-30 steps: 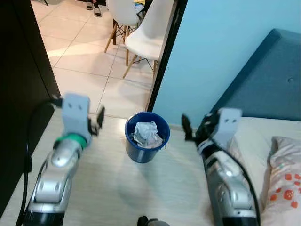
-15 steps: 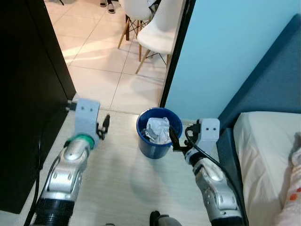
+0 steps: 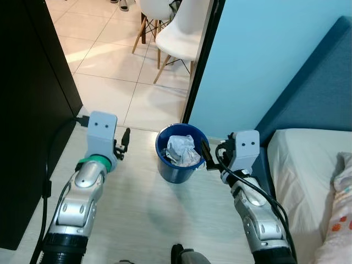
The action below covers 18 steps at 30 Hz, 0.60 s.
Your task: Clean up the room
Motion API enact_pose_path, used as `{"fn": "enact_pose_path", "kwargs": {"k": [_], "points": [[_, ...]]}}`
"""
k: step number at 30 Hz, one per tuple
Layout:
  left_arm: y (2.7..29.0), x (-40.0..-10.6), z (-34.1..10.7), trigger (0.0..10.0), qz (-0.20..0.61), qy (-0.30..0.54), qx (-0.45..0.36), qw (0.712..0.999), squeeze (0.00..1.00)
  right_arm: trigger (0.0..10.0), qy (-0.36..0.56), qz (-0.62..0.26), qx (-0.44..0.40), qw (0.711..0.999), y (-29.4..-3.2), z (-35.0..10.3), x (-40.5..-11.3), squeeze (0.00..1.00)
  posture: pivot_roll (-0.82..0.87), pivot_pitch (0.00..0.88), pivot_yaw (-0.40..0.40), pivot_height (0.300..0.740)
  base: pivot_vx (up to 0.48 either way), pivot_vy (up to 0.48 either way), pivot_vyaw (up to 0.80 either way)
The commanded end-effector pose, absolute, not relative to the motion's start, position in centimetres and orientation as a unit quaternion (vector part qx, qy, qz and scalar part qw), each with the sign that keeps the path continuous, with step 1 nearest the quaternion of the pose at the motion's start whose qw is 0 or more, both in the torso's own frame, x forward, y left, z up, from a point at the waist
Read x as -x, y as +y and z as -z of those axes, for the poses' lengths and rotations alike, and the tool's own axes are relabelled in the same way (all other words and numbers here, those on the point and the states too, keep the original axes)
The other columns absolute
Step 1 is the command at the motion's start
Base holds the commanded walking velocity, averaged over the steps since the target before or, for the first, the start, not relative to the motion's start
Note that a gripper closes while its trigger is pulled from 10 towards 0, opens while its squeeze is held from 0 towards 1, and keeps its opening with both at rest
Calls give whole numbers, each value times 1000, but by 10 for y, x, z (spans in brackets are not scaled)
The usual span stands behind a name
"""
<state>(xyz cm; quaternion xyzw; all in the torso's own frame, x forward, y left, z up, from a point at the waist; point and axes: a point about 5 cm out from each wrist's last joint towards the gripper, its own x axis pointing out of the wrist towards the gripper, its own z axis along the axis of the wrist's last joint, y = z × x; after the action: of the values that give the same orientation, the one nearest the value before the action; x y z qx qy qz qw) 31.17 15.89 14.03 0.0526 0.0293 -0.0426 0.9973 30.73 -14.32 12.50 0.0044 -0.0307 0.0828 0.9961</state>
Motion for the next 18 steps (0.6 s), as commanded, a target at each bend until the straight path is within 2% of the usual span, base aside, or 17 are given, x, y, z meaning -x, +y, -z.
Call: {"fn": "enact_pose_path", "kwargs": {"k": [1, 14, 15, 16, 18], "points": [[158, -311, -139, 10000, 44, 27, -49, 997, 0, 10000, -25, -66, -7, 997, -149, -120, -306, 0, -70, 99, -24, 732, 0, 0, 0], [161, -321, -144, 10000, 34, 17, -55, 998, 0, 10000, -17, -39, -11, 999, -162, -116, -303, 0, -92, 96, -23, 732, 0, 0, 0], [160, -321, -144, 10000, 36, 22, -41, 998, 0, 10000, -17, -40, -19, 999, -162, -117, -303, 0, -96, 97, -25, 732, 0, 0, -775], [152, -321, -147, 10000, 68, 30, 14, 997, 0, 10000, -19, -38, -31, 999, -164, -118, -303, 0, -99, 98, -25, 732, 0, 0, -756], [150, -320, -149, 10000, 79, 29, 29, 996, 0, 10000, -20, -36, -33, 999, -165, -119, -304, 0, -99, 98, -25, 732, 0, 0, -759]]}}
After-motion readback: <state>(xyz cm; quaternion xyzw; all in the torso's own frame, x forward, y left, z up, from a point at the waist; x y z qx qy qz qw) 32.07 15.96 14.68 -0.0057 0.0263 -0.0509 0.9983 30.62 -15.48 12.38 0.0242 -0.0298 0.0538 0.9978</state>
